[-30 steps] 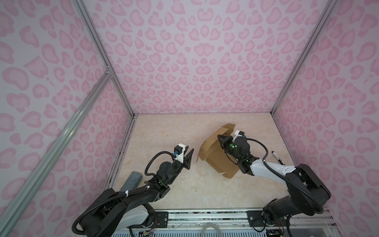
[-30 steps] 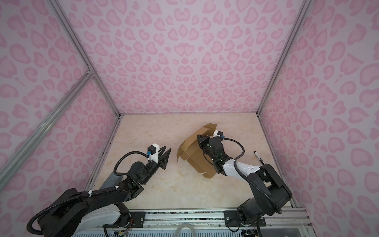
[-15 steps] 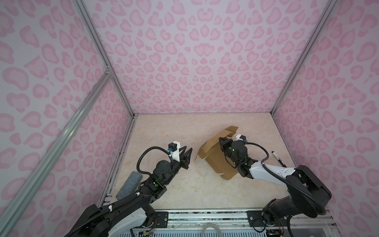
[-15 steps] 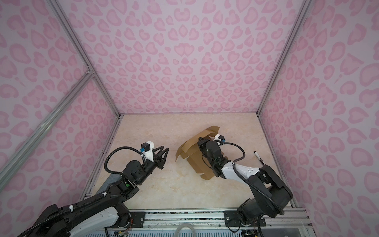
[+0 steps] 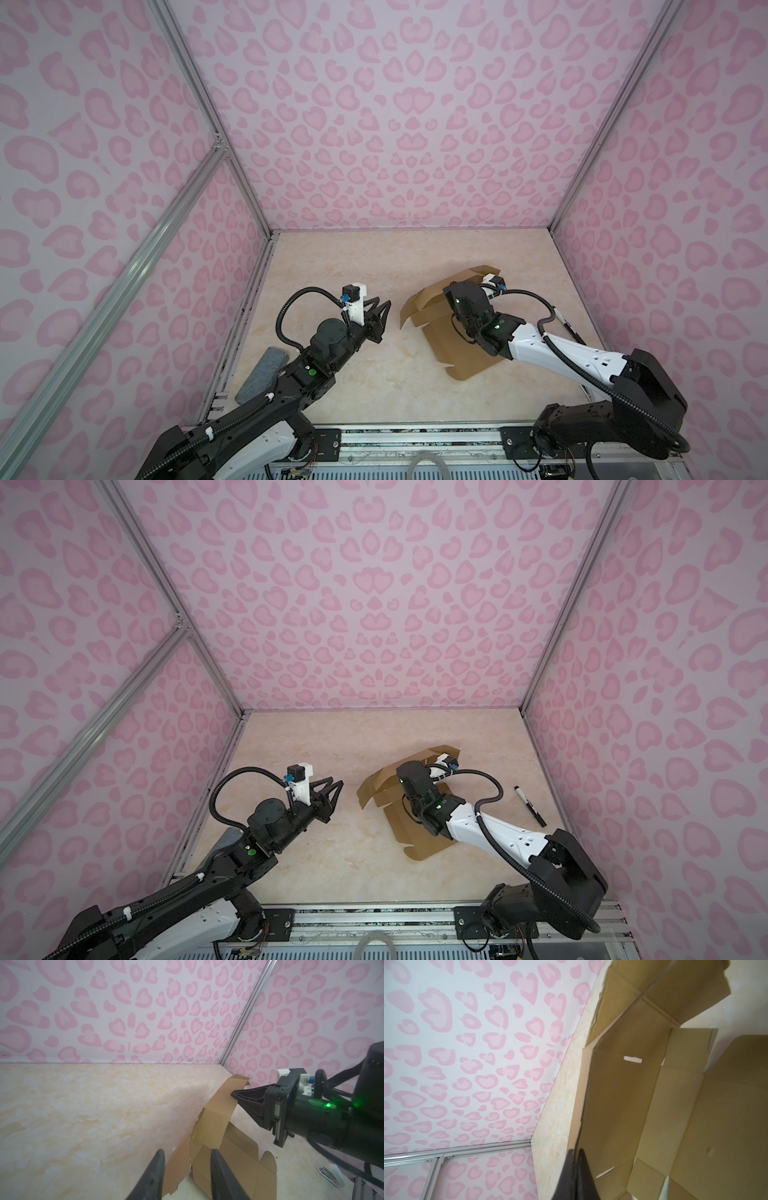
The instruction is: Fold the paper box
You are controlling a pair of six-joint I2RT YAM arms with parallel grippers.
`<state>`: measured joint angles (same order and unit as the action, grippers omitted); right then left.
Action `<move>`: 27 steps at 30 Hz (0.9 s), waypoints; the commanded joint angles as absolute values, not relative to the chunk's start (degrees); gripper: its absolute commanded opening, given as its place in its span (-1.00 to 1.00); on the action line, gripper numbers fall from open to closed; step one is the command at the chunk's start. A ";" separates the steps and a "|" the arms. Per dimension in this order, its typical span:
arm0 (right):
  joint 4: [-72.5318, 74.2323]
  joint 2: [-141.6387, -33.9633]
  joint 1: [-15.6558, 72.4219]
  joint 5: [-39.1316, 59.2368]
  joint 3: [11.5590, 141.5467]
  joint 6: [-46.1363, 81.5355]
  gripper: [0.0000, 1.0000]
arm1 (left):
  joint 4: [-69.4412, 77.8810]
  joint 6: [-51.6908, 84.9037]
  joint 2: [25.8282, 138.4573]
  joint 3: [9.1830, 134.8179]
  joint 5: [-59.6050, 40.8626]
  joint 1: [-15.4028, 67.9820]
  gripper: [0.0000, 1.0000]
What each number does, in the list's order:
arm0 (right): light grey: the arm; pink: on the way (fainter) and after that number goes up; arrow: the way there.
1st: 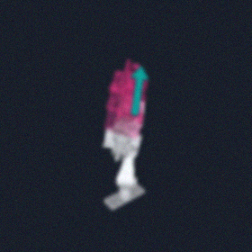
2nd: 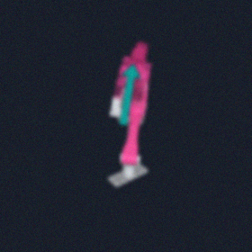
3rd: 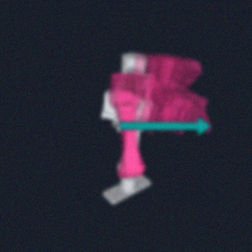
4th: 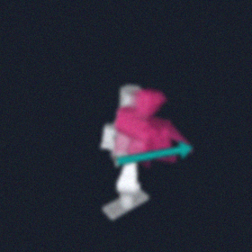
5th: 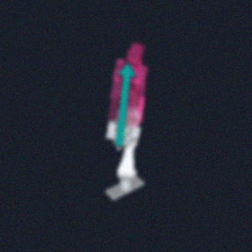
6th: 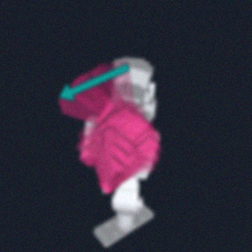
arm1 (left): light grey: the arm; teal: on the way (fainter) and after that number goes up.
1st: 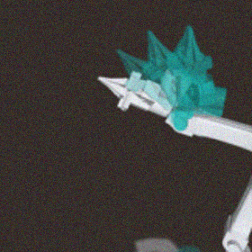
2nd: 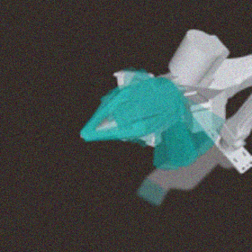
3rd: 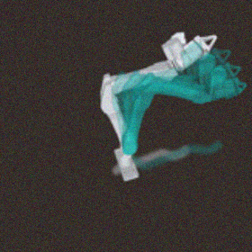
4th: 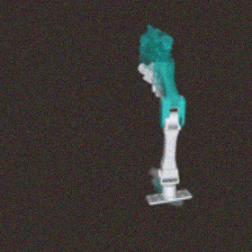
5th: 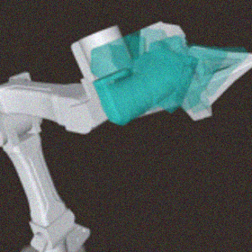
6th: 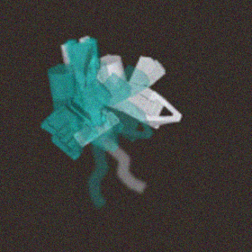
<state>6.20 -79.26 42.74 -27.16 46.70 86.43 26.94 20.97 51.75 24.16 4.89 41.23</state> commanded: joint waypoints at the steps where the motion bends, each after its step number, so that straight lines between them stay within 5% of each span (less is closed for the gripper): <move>1: 8.27 -81.19 42.65 -27.48 44.75 88.51 -1.00 | 23.96 25.55 50.84 25.64 1.62 41.20 -0.22; 18: 11.01 -81.33 41.13 -23.21 41.77 88.12 -1.00 | 21.70 47.98 70.28 38.86 -9.93 41.54 -0.22; 27: 9.71 -79.51 39.34 -18.98 40.98 86.97 -1.00 | 20.54 48.10 77.77 44.96 -5.61 46.08 -0.19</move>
